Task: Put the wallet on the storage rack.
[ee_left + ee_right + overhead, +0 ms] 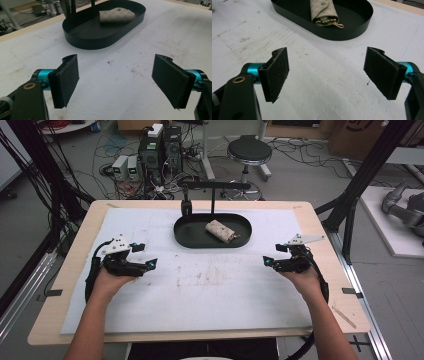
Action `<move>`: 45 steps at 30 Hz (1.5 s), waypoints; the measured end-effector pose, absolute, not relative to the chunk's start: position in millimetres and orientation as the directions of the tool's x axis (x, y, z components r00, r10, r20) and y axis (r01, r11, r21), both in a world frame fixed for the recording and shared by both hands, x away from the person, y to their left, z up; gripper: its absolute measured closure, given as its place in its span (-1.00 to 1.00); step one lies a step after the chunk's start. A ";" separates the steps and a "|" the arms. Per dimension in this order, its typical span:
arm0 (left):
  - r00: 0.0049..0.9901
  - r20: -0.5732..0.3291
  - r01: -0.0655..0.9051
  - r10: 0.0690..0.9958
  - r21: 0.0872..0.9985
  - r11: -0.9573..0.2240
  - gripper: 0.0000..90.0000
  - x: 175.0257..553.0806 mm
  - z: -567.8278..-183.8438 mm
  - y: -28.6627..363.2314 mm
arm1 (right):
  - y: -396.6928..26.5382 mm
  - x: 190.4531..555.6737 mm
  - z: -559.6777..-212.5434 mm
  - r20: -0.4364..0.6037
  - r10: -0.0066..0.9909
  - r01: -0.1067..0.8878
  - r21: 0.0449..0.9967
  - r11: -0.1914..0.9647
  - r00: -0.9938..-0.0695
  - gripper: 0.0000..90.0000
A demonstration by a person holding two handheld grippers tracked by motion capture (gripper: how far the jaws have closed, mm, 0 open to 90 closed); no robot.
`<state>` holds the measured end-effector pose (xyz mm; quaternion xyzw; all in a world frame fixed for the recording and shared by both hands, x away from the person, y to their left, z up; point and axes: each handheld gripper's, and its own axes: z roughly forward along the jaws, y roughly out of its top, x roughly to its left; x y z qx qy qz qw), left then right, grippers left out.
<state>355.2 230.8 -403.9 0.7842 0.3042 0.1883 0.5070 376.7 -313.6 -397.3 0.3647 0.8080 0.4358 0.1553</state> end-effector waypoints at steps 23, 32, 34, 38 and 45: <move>0.741 -0.035 0.307 0.670 0.906 -0.292 -0.52 354.7 -412.4 225.5 | -332.4 366.0 -423.5 0.110 0.762 0.467 0.842 0.270 -0.638 -0.60; 0.745 -0.034 0.302 0.667 0.908 -0.292 -0.52 354.3 -411.6 226.5 | -331.4 365.6 -423.8 0.102 0.771 0.474 0.836 0.276 -0.628 -0.60; 0.745 -0.033 0.304 0.666 0.905 -0.296 -0.52 354.2 -412.0 226.0 | -331.6 366.0 -424.1 0.101 0.771 0.474 0.836 0.278 -0.629 -0.60; 0.747 -0.032 0.309 0.664 0.901 -0.304 -0.52 354.3 -412.9 224.5 | -331.7 366.9 -424.9 0.100 0.772 0.477 0.834 0.279 -0.627 -0.60; 0.747 -0.028 0.313 0.664 0.897 -0.314 -0.52 355.0 -413.9 224.4 | -332.6 367.8 -425.9 0.102 0.770 0.479 0.832 0.281 -0.630 -0.60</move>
